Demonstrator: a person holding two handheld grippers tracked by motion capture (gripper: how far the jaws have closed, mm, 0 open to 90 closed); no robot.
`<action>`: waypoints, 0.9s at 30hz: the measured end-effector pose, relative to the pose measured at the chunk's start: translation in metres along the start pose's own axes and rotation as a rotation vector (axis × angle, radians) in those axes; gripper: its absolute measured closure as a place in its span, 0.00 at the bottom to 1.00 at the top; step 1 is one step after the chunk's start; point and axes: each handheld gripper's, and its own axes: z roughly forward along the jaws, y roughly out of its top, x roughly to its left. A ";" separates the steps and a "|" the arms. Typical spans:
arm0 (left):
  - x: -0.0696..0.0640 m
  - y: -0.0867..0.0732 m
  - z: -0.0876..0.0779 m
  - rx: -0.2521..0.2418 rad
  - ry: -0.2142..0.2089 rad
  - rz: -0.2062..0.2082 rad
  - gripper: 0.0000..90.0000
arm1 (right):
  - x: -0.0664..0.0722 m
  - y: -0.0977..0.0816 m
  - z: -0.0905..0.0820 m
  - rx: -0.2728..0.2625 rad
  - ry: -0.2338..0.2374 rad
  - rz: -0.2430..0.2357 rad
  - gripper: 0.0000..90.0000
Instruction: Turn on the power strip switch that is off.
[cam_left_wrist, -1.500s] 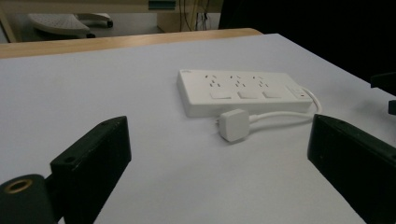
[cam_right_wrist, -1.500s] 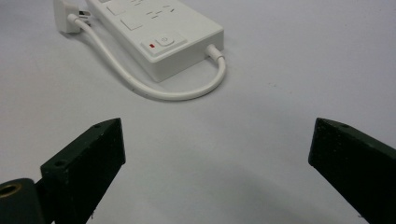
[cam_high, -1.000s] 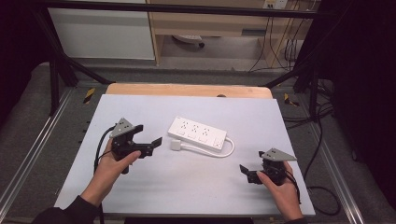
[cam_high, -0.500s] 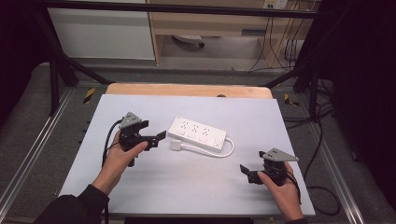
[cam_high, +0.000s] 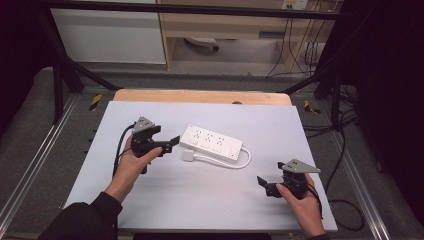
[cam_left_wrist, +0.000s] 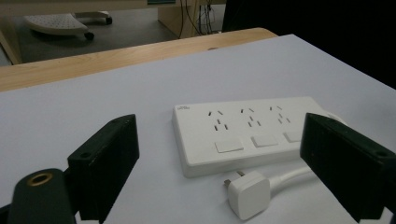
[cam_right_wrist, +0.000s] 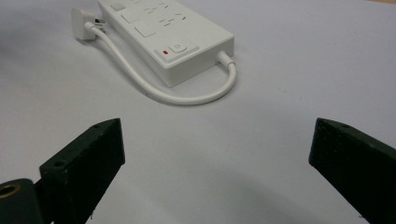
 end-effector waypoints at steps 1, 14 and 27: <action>0.001 0.001 0.000 -0.002 -0.003 -0.005 0.13 | 0.000 0.000 0.000 -0.003 0.000 0.002 0.04; 0.001 0.008 0.008 0.007 -0.003 0.018 0.28 | -0.002 0.000 -0.001 -0.015 -0.001 0.020 0.04; -0.005 0.015 0.015 0.013 -0.006 0.037 0.30 | -0.002 0.000 -0.002 -0.017 0.002 0.012 0.04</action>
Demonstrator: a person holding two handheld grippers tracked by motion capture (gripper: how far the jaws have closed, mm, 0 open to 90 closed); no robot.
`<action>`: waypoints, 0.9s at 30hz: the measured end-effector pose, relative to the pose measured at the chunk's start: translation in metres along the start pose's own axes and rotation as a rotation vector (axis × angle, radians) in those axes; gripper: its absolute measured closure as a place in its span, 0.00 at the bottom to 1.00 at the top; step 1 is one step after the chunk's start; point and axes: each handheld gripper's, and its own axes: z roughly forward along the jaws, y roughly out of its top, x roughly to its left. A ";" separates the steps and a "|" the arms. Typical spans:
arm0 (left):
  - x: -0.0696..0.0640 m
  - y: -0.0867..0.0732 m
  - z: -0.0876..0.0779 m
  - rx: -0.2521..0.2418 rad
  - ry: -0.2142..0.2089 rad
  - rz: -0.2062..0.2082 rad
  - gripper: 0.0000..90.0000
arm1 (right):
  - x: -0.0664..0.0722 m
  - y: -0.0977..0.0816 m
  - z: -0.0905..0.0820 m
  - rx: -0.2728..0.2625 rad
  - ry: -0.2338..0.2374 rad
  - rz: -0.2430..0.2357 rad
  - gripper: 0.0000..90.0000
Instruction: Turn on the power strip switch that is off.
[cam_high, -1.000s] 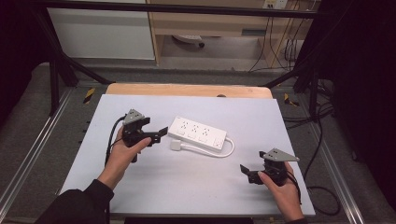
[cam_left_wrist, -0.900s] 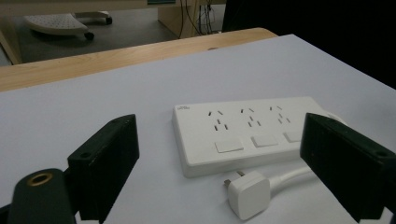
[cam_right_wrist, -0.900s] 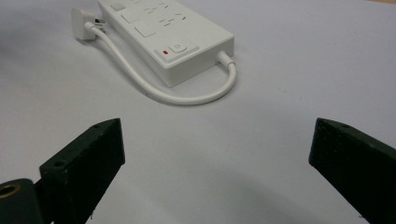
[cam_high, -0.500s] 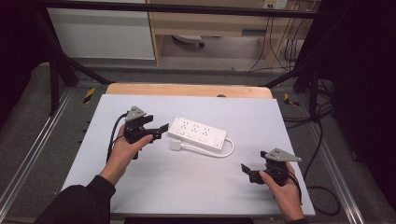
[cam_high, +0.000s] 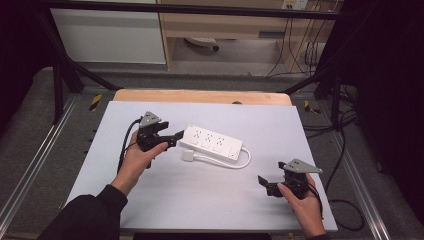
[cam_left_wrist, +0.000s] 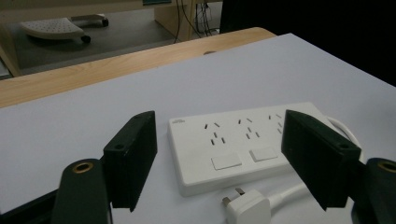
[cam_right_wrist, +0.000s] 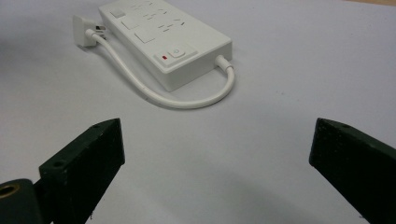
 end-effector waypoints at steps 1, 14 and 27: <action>0.000 0.000 0.000 0.000 0.000 0.000 0.31 | 0.000 0.000 0.000 0.000 0.000 0.000 0.04; -0.004 0.001 0.011 0.027 -0.009 0.028 0.47 | 0.000 0.000 0.000 -0.002 0.001 0.002 0.04; -0.008 0.001 0.021 0.047 -0.023 0.041 0.65 | 0.000 0.000 0.000 -0.002 0.002 0.003 0.04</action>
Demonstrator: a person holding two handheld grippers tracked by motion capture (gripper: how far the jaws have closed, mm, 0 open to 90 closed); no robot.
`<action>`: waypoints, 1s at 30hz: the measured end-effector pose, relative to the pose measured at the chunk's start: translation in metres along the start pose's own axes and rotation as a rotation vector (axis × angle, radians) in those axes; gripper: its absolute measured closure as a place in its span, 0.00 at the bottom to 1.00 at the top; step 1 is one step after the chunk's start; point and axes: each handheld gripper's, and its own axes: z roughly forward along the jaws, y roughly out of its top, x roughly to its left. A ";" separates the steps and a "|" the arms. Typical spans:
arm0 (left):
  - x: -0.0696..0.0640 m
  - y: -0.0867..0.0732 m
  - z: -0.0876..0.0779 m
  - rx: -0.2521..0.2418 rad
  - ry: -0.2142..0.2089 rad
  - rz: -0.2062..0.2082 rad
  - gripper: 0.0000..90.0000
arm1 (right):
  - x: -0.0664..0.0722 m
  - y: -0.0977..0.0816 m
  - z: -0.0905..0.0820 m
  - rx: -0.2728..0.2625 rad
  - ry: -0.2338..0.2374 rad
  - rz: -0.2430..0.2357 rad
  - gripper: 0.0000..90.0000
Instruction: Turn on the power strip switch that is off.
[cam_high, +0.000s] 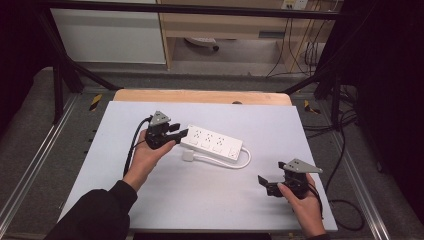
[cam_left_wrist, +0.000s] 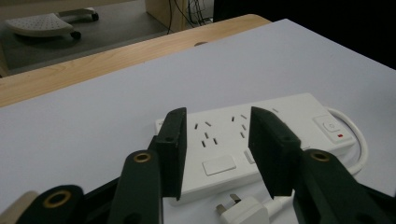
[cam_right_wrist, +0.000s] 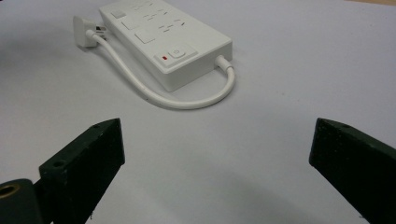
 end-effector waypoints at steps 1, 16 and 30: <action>0.000 0.000 0.001 -0.001 -0.003 -0.005 0.66 | 0.000 0.000 0.000 0.001 0.001 0.000 0.04; -0.001 -0.007 0.014 0.036 -0.019 0.003 0.85 | 0.001 0.000 0.001 0.012 0.004 -0.004 0.04; -0.003 -0.012 0.023 0.057 -0.033 -0.019 0.99 | 0.002 0.000 0.001 0.011 0.003 -0.006 0.04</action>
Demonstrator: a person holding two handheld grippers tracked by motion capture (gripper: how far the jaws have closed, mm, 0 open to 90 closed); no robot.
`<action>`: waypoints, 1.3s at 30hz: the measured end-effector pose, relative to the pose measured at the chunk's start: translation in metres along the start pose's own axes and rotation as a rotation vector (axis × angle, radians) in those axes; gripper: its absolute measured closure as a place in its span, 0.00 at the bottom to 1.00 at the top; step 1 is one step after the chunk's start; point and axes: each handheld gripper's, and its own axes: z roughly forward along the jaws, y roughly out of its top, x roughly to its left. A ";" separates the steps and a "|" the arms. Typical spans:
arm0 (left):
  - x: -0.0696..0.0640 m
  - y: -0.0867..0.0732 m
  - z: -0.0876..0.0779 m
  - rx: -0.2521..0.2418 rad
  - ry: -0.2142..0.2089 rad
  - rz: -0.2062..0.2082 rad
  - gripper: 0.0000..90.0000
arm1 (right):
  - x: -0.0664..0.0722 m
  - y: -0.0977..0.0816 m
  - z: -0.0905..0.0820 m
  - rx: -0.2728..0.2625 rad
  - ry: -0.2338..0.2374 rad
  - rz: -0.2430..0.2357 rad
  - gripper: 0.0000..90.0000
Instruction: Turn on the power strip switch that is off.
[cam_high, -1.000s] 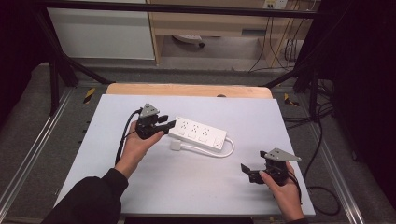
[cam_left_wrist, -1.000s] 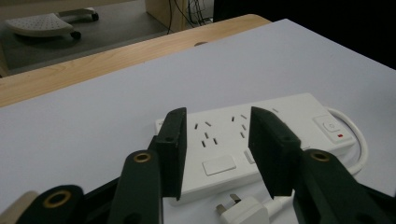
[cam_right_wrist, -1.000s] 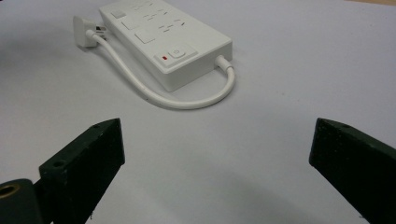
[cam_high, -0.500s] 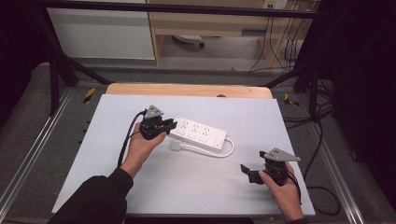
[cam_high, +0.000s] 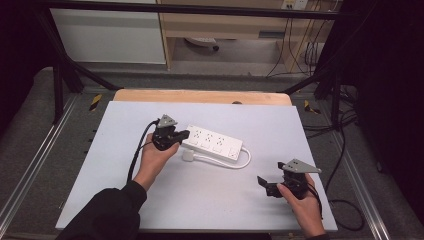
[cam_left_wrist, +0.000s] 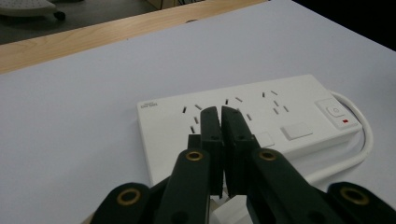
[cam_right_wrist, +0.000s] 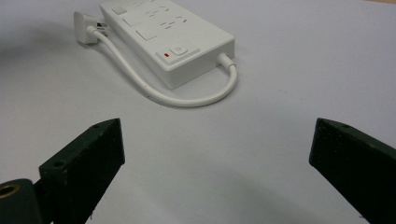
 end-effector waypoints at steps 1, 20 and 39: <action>-0.001 0.000 0.002 -0.003 -0.008 -0.012 1.00 | 0.000 0.000 0.000 -0.002 -0.001 -0.003 0.04; -0.002 -0.007 0.020 0.055 -0.025 0.010 1.00 | 0.001 0.001 0.001 0.000 0.002 0.003 0.04; 0.002 -0.013 0.025 0.091 -0.015 0.019 1.00 | 0.000 0.001 0.001 -0.003 0.003 -0.001 0.04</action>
